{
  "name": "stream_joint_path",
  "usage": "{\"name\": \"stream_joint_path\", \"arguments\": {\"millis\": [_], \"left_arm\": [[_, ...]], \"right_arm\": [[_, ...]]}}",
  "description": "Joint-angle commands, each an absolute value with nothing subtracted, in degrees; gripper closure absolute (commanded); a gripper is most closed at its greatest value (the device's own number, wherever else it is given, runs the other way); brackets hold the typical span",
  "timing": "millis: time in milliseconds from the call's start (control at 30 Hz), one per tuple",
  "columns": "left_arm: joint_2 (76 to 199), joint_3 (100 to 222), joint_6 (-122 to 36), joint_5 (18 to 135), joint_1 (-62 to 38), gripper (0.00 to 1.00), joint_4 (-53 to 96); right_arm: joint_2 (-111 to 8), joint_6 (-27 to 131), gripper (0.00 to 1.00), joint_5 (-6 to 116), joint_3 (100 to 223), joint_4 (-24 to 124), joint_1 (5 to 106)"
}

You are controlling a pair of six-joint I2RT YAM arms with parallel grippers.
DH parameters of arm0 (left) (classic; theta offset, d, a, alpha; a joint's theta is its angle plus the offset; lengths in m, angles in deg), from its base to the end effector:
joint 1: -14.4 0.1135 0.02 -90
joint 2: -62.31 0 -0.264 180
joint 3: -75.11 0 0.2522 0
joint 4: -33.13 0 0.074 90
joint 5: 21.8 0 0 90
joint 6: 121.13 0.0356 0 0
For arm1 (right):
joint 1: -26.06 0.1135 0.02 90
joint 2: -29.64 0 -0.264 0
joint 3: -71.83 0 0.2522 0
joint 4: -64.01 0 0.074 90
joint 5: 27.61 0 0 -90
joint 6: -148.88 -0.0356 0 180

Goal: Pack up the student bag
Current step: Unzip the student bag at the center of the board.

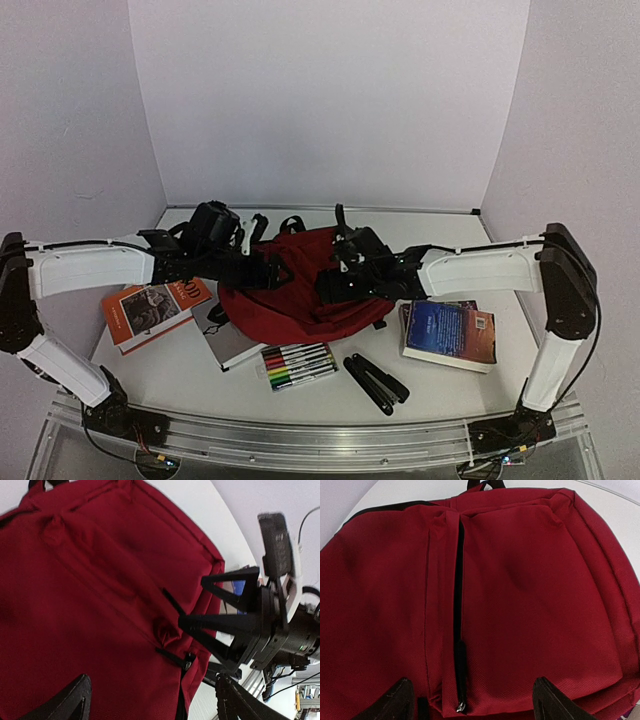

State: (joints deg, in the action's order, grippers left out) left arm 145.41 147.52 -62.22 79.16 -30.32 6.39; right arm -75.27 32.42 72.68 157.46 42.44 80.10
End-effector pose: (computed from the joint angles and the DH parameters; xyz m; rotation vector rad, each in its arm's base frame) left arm 0.2245 -0.2318 0.2626 0.3935 2.3447 -0.9004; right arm 0.2450 0.3269 0.2140 -0.4613 2.2809 0.5272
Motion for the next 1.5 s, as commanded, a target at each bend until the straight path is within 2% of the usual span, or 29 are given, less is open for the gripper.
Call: {"name": "stream_joint_path", "arguments": {"millis": [0, 133, 233, 267, 467, 700, 833, 1133, 1467], "left_arm": [[143.4, 140.7, -67.3, 81.5, -32.7, 0.19, 11.1], [144.0, 134.4, -69.3, 83.3, -34.2, 0.32, 14.1], [144.8, 131.9, -70.2, 83.7, -34.6, 0.42, 14.3], [144.7, 131.7, -70.0, 83.6, -35.0, 0.44, 14.1], [145.2, 136.8, -66.1, 80.6, -36.7, 0.44, 11.1], [152.1, 145.3, -65.1, 80.9, -36.9, 0.51, 12.3], [154.5, 145.8, -67.4, 83.3, -37.8, 0.53, 17.8], [160.9, 145.1, -75.2, 90.9, -38.4, 0.58, 30.4], [165.2, 146.9, -78.4, 87.4, -38.7, 0.62, 24.7]], "right_arm": [[-78.6, 31.6, 0.23, 70.8, 157.0, 46.2, 80.4], [-81.5, 31.0, 0.3, 72.4, 156.1, 48.9, 80.5], [-83.8, 29.4, 0.42, 74.5, 154.8, 52.0, 80.5], [-84.3, 28.6, 0.49, 74.9, 154.4, 52.7, 80.5], [-83.4, 24.7, 0.78, 73.8, 150.0, 59.0, 80.5], [-80.3, 21.7, 0.94, 73.5, 146.8, 63.0, 80.5], [-78.5, 20.4, 0.98, 73.9, 145.5, 64.0, 80.5], [-77.8, 19.6, 1.0, 73.8, 145.6, 64.5, 80.5], [-77.0, 19.3, 1.0, 73.9, 145.5, 64.5, 80.5]]}}
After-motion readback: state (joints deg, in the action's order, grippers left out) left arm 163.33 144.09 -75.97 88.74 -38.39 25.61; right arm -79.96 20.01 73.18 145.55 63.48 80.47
